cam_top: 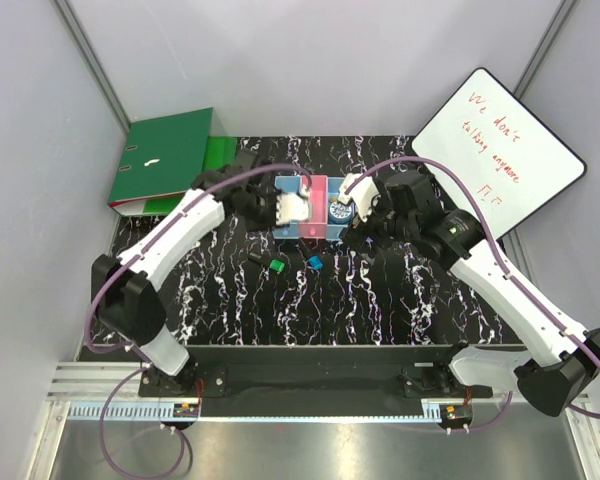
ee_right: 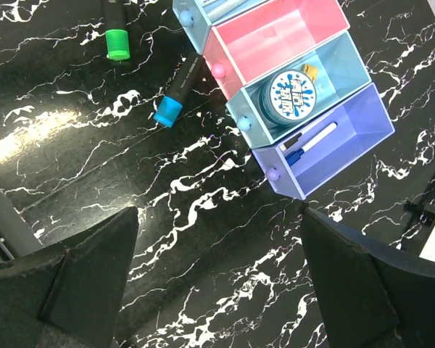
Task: Sort the stationery into containers
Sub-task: Place the pen in the storage box, then pick up the pen from the center of the board.
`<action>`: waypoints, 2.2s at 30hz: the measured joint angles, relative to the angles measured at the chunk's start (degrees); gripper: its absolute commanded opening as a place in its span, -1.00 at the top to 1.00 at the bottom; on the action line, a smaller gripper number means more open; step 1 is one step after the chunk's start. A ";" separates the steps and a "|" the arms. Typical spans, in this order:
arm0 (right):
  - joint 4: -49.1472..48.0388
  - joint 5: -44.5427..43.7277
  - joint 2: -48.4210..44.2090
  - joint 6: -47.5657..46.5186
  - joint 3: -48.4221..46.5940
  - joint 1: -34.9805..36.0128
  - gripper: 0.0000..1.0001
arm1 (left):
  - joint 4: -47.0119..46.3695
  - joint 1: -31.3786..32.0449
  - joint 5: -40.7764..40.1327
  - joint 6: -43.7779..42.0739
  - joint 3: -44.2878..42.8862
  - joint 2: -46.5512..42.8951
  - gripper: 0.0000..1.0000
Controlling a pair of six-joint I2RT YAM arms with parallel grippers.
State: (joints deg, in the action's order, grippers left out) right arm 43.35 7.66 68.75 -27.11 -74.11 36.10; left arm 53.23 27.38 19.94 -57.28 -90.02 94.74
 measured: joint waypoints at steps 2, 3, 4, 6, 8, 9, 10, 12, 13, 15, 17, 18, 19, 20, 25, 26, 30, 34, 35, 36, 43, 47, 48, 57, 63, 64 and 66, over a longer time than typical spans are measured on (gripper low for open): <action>-0.07 -0.31 0.26 -0.52 0.00 0.00 -0.99 | 0.11 2.25 -0.98 -5.88 6.95 -2.14 0.31; -0.07 -0.52 0.26 -0.72 0.00 0.02 -0.99 | 0.22 2.86 -1.18 -7.61 8.98 -2.08 0.32; -0.09 -0.70 0.26 -1.05 -0.02 0.00 -1.00 | 0.24 3.43 -1.70 -9.38 11.39 -1.60 0.33; -0.09 -1.03 0.26 -1.49 -0.04 0.00 -1.00 | 0.63 3.96 -2.60 -11.58 14.62 -0.11 0.38; -0.09 -1.18 0.22 -1.84 -0.04 0.00 -0.99 | 1.20 4.26 -3.61 -12.31 15.65 2.19 0.41; -0.09 -1.22 0.17 -2.03 -0.04 0.00 -1.00 | 0.96 4.39 -4.13 -12.35 15.50 3.63 0.41; -0.09 -1.36 0.11 -2.19 -0.04 0.00 -1.00 | 0.72 4.42 -4.39 -12.17 15.28 4.63 0.41; -0.09 -1.68 -0.02 -2.45 -0.04 0.00 -1.00 | 0.04 4.46 -5.16 -11.78 14.62 6.95 0.40; -0.09 -1.99 -0.11 -2.56 -0.07 0.00 -1.00 | -0.37 4.46 -5.42 -11.58 14.49 7.89 0.40; -0.13 -2.10 -0.20 -2.69 -0.15 0.00 -0.99 | -0.87 4.46 -5.68 -11.21 14.27 9.22 0.40; -0.15 -2.14 -0.24 -2.78 -0.17 0.00 -1.00 | -1.31 4.46 -5.75 -10.95 14.25 9.94 0.40; -0.17 -2.14 -0.24 -2.84 -0.22 0.00 -1.00 | -1.57 4.46 -5.81 -10.67 14.23 10.21 0.40; -0.20 -2.16 -0.24 -2.91 -0.24 0.00 -0.99 | -1.88 4.48 -5.84 -10.54 14.19 10.47 0.40; -0.22 -2.19 -0.26 -2.93 -0.24 0.00 -0.99 | -2.19 4.52 -5.86 -10.32 14.14 10.73 0.40; -0.22 -2.19 -0.37 -3.06 -0.24 0.00 -1.00 | -3.56 4.76 -5.97 -9.70 13.97 12.28 0.40; -0.22 -2.19 -0.44 -3.06 -0.24 0.00 -1.00 | -3.76 4.76 -6.03 -9.64 13.97 12.50 0.40; -0.26 -2.19 -0.87 -3.06 -0.24 0.00 -1.00 | -4.63 4.87 -6.08 -9.07 13.97 13.46 0.40; -0.31 -2.19 -1.09 -3.06 -0.24 0.00 -0.99 | -5.14 4.92 -6.08 -8.81 13.97 13.57 0.40; -0.31 -2.19 -1.09 -3.04 -0.24 0.00 -1.00 | -5.29 4.96 -6.08 -8.76 13.97 13.66 0.40; -0.31 -2.19 -1.09 -3.04 -0.24 0.00 -0.99 | -5.38 5.03 -6.08 -8.66 13.97 13.75 0.39; -0.31 -2.23 -1.09 -3.04 -0.33 0.00 -1.00 | -6.23 5.66 -6.29 -8.35 14.43 13.81 0.18; -0.35 -2.25 -1.09 -3.06 -0.46 0.00 -1.00 | -7.30 5.84 -6.32 -8.09 15.67 13.97 0.19; -0.46 -2.25 -1.09 -3.06 -0.46 0.00 -1.00 | -7.28 5.90 -6.29 -8.07 16.33 14.10 0.19; -0.66 -2.64 -1.09 -3.06 -0.50 0.00 -1.00 | -6.47 6.27 -6.60 -7.08 16.44 14.25 1.00; -0.68 -4.31 -1.14 -3.08 -0.52 0.00 -1.00 | -5.35 6.32 -6.73 -5.51 15.37 14.56 1.00; -0.76 -5.31 -1.18 -2.99 -0.52 0.00 -0.99 | -4.94 6.32 -6.71 -4.92 14.99 14.56 1.00; -1.31 -8.13 -1.44 -2.64 -0.57 0.02 -1.00 | -4.37 6.32 -6.67 -3.41 13.88 14.38 1.00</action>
State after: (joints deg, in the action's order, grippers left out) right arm 42.04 -0.47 67.31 -29.76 -74.67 36.12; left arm 48.86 33.69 13.28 -60.69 -76.14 109.12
